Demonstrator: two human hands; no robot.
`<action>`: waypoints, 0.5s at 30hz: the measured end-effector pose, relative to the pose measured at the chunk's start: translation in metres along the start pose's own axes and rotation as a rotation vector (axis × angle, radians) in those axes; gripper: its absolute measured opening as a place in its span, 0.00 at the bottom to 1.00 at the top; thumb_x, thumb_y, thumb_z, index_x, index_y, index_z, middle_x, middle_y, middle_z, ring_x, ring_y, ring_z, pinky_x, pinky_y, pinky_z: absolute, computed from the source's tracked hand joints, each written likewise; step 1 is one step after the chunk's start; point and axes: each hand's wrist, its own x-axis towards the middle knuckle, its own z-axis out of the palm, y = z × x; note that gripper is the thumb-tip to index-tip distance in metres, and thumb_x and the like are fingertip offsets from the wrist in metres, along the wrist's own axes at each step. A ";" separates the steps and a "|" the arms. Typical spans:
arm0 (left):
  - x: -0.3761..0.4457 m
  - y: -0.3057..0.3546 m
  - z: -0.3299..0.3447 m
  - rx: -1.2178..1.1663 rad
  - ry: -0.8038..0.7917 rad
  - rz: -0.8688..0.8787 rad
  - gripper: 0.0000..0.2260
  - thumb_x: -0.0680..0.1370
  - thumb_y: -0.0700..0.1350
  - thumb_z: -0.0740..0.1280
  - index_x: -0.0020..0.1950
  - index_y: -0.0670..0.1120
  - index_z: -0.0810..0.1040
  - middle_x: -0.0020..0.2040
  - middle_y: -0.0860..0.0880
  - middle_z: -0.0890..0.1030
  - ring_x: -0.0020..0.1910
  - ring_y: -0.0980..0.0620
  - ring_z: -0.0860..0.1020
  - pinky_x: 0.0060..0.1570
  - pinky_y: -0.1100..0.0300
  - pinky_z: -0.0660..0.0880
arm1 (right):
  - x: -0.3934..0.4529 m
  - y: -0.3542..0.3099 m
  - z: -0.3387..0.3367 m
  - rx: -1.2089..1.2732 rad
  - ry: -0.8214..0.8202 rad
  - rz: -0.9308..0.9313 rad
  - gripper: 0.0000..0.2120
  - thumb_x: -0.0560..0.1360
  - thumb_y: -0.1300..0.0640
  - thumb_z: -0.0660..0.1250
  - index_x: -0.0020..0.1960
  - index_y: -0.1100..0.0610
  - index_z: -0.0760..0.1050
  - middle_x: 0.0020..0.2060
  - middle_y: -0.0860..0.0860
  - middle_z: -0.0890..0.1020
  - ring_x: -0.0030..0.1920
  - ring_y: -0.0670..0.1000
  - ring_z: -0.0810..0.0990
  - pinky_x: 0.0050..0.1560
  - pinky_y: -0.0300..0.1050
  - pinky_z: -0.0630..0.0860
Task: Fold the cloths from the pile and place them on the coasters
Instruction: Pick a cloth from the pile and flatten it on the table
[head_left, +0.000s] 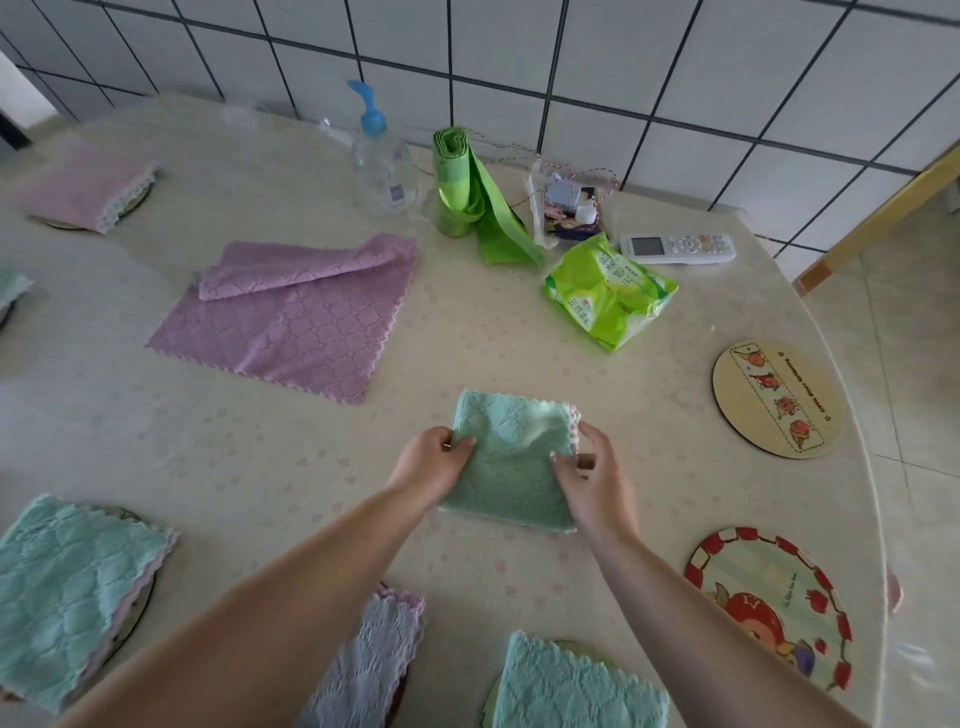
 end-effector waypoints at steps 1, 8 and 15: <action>0.001 0.000 0.000 -0.001 -0.003 -0.004 0.14 0.78 0.51 0.60 0.38 0.43 0.69 0.34 0.47 0.71 0.32 0.50 0.69 0.31 0.58 0.61 | 0.001 -0.002 0.000 -0.008 0.013 0.015 0.16 0.75 0.50 0.65 0.62 0.48 0.70 0.41 0.43 0.77 0.37 0.42 0.76 0.32 0.37 0.70; 0.003 0.001 0.001 0.011 -0.018 -0.034 0.14 0.79 0.51 0.60 0.38 0.44 0.72 0.34 0.49 0.74 0.32 0.51 0.72 0.30 0.60 0.67 | 0.017 -0.012 -0.001 -0.051 0.024 0.147 0.09 0.75 0.49 0.64 0.50 0.54 0.76 0.36 0.46 0.79 0.32 0.45 0.75 0.28 0.39 0.66; 0.006 0.001 0.002 -0.017 -0.007 -0.062 0.14 0.79 0.51 0.60 0.44 0.41 0.76 0.38 0.46 0.77 0.36 0.47 0.75 0.35 0.57 0.72 | 0.020 -0.010 -0.001 -0.098 0.104 0.094 0.07 0.77 0.50 0.61 0.48 0.54 0.72 0.36 0.44 0.75 0.40 0.52 0.78 0.41 0.48 0.76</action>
